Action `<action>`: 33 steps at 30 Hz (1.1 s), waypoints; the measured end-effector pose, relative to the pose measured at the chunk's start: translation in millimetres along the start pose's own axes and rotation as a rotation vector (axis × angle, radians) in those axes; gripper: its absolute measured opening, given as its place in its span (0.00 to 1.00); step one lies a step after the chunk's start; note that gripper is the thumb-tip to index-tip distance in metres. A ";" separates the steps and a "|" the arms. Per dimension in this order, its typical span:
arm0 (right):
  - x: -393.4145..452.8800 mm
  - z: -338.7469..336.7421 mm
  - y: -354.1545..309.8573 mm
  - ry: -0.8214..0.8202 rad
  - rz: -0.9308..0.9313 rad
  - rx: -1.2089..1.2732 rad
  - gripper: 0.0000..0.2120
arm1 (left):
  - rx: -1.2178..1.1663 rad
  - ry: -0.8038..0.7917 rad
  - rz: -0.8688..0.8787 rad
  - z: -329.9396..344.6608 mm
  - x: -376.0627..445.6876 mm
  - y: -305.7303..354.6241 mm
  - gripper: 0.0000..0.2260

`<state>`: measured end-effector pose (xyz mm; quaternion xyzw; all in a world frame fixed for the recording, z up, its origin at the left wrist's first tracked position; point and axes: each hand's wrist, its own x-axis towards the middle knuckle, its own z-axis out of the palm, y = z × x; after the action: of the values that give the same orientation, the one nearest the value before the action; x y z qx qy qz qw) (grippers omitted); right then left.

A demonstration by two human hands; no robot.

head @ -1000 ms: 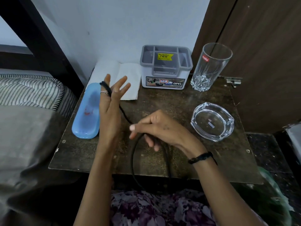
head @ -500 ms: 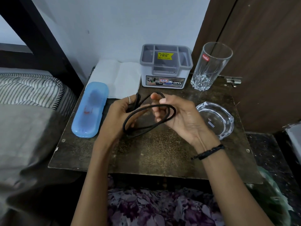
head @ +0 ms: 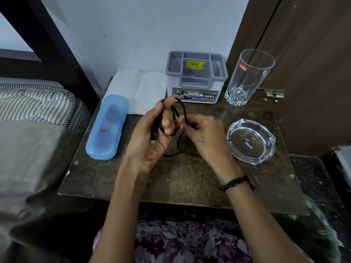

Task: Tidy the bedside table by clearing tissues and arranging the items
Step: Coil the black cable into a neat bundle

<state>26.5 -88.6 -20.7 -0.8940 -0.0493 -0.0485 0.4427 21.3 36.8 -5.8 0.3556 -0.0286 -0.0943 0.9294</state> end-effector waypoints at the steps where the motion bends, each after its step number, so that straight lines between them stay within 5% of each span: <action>1: -1.2 2.0 -0.8 -0.058 -0.006 -0.045 0.08 | -0.107 0.027 0.035 -0.1 1.5 0.7 0.15; 4: -5.2 5.6 -4.0 -0.270 -0.067 -0.129 0.08 | -0.449 0.072 0.103 -13.0 6.0 4.6 0.15; 7: -6.1 5.9 -7.7 -0.426 -0.040 -0.012 0.14 | -0.544 0.165 0.195 -29.1 9.1 8.2 0.15; 12: -3.1 3.6 -10.6 -0.529 0.045 0.430 0.22 | 0.274 0.416 0.352 -27.7 9.1 8.5 0.16; 14: -1.0 -1.8 -9.4 -0.542 0.040 0.562 0.23 | 0.668 0.388 0.352 -23.7 8.5 5.9 0.19; 18: 1.5 -13.0 -4.2 -0.551 0.035 0.755 0.17 | 0.987 0.174 0.318 -26.3 5.6 -1.8 0.30; 23: 2.8 -18.1 -1.1 -0.493 0.110 1.152 0.09 | 1.121 0.014 0.247 -26.1 2.8 -4.2 0.30; 27: 4.1 -20.5 1.7 -0.458 0.122 1.414 0.18 | 1.189 0.002 0.237 -22.6 -0.4 -2.5 0.27; 32: 7.4 -18.4 1.3 -0.416 0.252 1.451 0.26 | 1.233 0.054 0.223 -19.8 0.3 3.0 0.03; 33: 6.6 -17.3 1.0 -0.404 0.258 1.431 0.24 | 1.229 0.066 0.214 -21.4 0.7 3.4 0.07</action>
<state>32.5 -102.7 -10.2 -0.3787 -0.0439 0.2122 0.8998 25.1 53.2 -19.5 0.8233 -0.0842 0.0439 0.5597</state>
